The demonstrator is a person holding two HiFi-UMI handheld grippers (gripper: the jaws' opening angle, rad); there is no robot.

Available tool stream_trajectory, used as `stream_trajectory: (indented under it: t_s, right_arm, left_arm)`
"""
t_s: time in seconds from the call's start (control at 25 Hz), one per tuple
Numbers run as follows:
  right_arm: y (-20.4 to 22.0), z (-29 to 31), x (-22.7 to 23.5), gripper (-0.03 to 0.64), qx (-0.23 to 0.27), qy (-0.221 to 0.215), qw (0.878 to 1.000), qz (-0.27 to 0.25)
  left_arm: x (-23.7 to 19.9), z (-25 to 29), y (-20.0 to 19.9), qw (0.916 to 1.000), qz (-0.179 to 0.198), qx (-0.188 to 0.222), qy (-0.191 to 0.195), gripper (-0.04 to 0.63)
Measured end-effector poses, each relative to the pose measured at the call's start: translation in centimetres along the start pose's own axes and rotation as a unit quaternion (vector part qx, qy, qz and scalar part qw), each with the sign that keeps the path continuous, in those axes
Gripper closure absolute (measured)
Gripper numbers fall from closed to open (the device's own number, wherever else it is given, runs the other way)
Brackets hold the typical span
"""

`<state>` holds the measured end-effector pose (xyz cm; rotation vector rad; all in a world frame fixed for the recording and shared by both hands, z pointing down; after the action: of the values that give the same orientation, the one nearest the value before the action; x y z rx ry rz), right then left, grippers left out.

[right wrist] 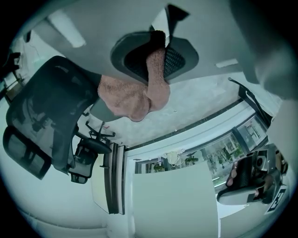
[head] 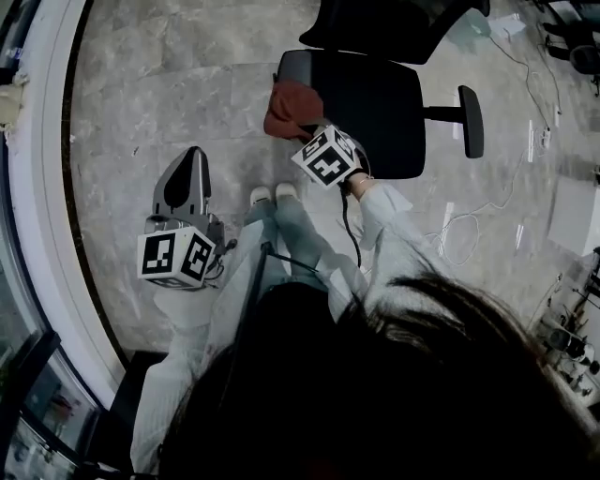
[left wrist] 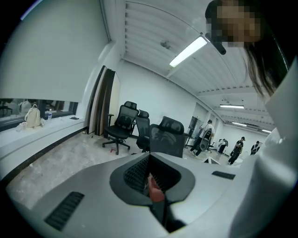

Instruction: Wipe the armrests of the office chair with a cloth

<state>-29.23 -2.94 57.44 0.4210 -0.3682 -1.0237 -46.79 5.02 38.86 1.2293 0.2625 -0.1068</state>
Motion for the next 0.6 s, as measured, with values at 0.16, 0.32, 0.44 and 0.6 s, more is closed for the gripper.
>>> stream_trajectory:
  t_s: [0.16,0.32,0.44,0.6]
  right_arm:
    - [2.8,-1.7,-1.9,0.592,0.011,-0.009,0.999,0.047]
    - [3.4,-3.9,-1.9,0.594,0.074,-0.003,0.990,0.118]
    - [0.5,-8.9,-1.5,0.594,0.181,-0.001,0.967,0.181]
    - [-4.9,-19.0,-1.2,0.594,0.332,0.008,0.919,0.214]
  left_arm:
    - [2.4,-0.1,-0.7,0.9998,0.009,-0.001,0.018,0.592]
    - [4.3,-0.3,-1.6,0.9988,0.018,0.018,0.041,0.592]
    - [5.6,-0.7,-3.2,0.9973,0.026,0.033,0.060,0.592]
    - [8.2,-0.8,-6.9,0.9927,0.050,0.060,0.091,0.592]
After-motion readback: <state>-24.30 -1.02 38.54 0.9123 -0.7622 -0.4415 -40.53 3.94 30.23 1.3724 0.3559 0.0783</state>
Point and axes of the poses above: the fingertips, and each gripper's own axes: z forward along the fingers, x to its right, y out of its underside, the point moved 3 cm from there along -z, backward along the fingers, and after that the axes turned 5 degrees about z, right-handed, at the moved point
